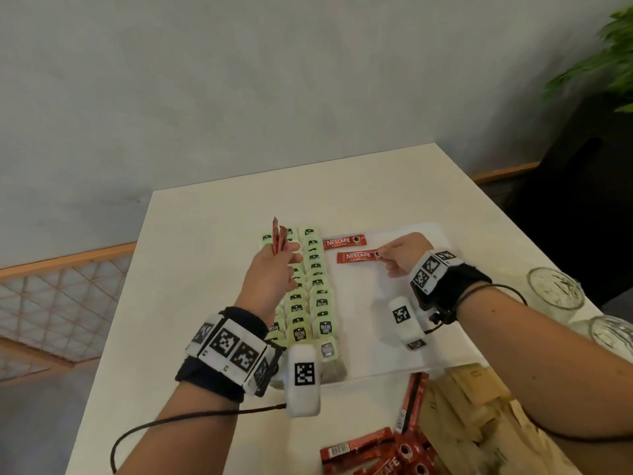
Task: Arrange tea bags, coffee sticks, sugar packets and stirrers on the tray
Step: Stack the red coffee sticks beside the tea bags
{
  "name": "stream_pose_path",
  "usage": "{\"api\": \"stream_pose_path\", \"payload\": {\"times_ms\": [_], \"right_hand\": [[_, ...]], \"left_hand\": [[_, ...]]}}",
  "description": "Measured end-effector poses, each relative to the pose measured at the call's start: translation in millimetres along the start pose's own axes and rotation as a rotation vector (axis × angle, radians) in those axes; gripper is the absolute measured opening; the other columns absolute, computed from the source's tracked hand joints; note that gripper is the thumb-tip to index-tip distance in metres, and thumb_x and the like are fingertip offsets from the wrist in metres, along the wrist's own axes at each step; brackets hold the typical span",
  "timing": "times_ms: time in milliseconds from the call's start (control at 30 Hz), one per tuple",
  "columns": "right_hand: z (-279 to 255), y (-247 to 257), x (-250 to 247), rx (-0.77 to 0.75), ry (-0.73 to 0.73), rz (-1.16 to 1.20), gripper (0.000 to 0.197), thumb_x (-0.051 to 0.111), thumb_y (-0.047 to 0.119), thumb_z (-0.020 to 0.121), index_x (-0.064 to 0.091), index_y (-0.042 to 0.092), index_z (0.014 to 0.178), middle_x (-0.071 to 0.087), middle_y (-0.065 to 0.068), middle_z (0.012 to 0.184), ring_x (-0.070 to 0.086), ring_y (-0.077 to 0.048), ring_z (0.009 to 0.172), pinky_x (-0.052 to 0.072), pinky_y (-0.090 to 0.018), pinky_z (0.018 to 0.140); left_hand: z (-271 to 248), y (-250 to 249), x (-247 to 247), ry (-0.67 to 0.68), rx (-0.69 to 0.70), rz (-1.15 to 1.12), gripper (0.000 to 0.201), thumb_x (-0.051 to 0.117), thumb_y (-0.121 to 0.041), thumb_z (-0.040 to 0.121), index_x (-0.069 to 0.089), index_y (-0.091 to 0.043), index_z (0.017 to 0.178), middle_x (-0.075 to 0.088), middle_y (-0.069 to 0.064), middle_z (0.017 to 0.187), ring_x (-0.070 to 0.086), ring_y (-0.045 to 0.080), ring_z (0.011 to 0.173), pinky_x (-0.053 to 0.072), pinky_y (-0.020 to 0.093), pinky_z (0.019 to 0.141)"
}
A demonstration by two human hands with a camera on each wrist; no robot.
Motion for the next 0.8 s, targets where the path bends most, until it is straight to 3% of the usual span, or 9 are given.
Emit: {"api": "stream_pose_path", "payload": {"times_ms": [67, 167, 267, 467, 567, 667, 800], "right_hand": [[3.6, 3.2, 7.6, 0.008, -0.015, -0.016, 0.007, 0.07, 0.005, 0.085, 0.066, 0.0, 0.088, 0.064, -0.016, 0.071, 0.057, -0.024, 0.055, 0.06, -0.038, 0.066], [8.1, 9.0, 14.2, -0.011, -0.066, -0.037, 0.018, 0.072, 0.005, 0.084, 0.055, 0.009, 0.082, 0.062, -0.015, 0.069, 0.055, -0.021, 0.05, 0.054, -0.031, 0.049], [11.8, 14.1, 18.0, -0.027, -0.074, -0.078, 0.023, 0.073, 0.007, 0.084, 0.051, 0.012, 0.078, 0.063, -0.014, 0.071, 0.055, -0.02, 0.05, 0.05, -0.029, 0.047], [17.8, 19.2, 24.3, -0.065, -0.092, -0.179, 0.023, 0.075, 0.016, 0.083, 0.053, 0.017, 0.077, 0.068, -0.015, 0.08, 0.061, -0.023, 0.059, 0.058, -0.037, 0.068], [20.1, 23.6, 27.2, -0.086, -0.094, -0.228, 0.025, 0.076, 0.02, 0.083, 0.053, 0.019, 0.072, 0.072, -0.016, 0.088, 0.067, -0.029, 0.072, 0.059, -0.044, 0.08], [22.2, 26.3, 29.0, -0.094, -0.077, -0.267, 0.024, 0.076, 0.022, 0.082, 0.056, 0.02, 0.069, 0.073, -0.015, 0.092, 0.07, -0.033, 0.089, 0.057, -0.046, 0.085], [15.7, 28.6, 20.7, -0.113, -0.092, -0.329, 0.018, 0.072, 0.032, 0.085, 0.065, 0.016, 0.084, 0.07, -0.01, 0.09, 0.067, -0.028, 0.085, 0.056, -0.041, 0.086]], "left_hand": [[1.8, 1.6, 0.7, 0.011, 0.008, 0.021, 0.022, 0.043, -0.009, 0.1, 0.062, -0.012, 0.109, 0.059, 0.0, 0.086, 0.04, 0.008, 0.058, 0.037, 0.022, 0.052], [5.2, 4.0, 2.4, 0.018, 0.018, 0.03, 0.022, 0.043, -0.008, 0.099, 0.063, -0.014, 0.107, 0.06, -0.001, 0.085, 0.041, 0.008, 0.057, 0.036, 0.023, 0.053], [6.7, 6.8, 3.1, 0.024, 0.026, 0.048, 0.023, 0.043, -0.008, 0.1, 0.064, -0.015, 0.106, 0.06, -0.001, 0.087, 0.043, 0.008, 0.06, 0.038, 0.022, 0.053], [7.2, 11.9, -1.4, 0.034, 0.024, 0.025, 0.023, 0.044, -0.009, 0.1, 0.065, -0.014, 0.107, 0.063, 0.002, 0.089, 0.053, 0.012, 0.068, 0.046, 0.021, 0.053], [5.7, 13.7, -5.5, 0.052, 0.014, -0.003, 0.024, 0.045, -0.009, 0.101, 0.066, -0.013, 0.111, 0.063, 0.003, 0.088, 0.055, 0.012, 0.065, 0.048, 0.02, 0.052], [1.8, 13.6, -7.7, 0.126, 0.008, -0.018, 0.022, 0.047, -0.013, 0.102, 0.064, -0.012, 0.116, 0.068, 0.005, 0.088, 0.057, 0.011, 0.059, 0.052, 0.021, 0.053], [-5.5, 11.8, -6.0, 0.241, -0.02, -0.017, 0.022, 0.051, -0.021, 0.102, 0.057, -0.008, 0.118, 0.076, 0.007, 0.098, 0.06, 0.011, 0.054, 0.053, 0.023, 0.051]]}}
Point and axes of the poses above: each hand's wrist, its own z-axis towards the middle knuckle, its own x-axis out of the palm, y = z × x, the point moved 3 cm from there along z, towards the middle knuckle
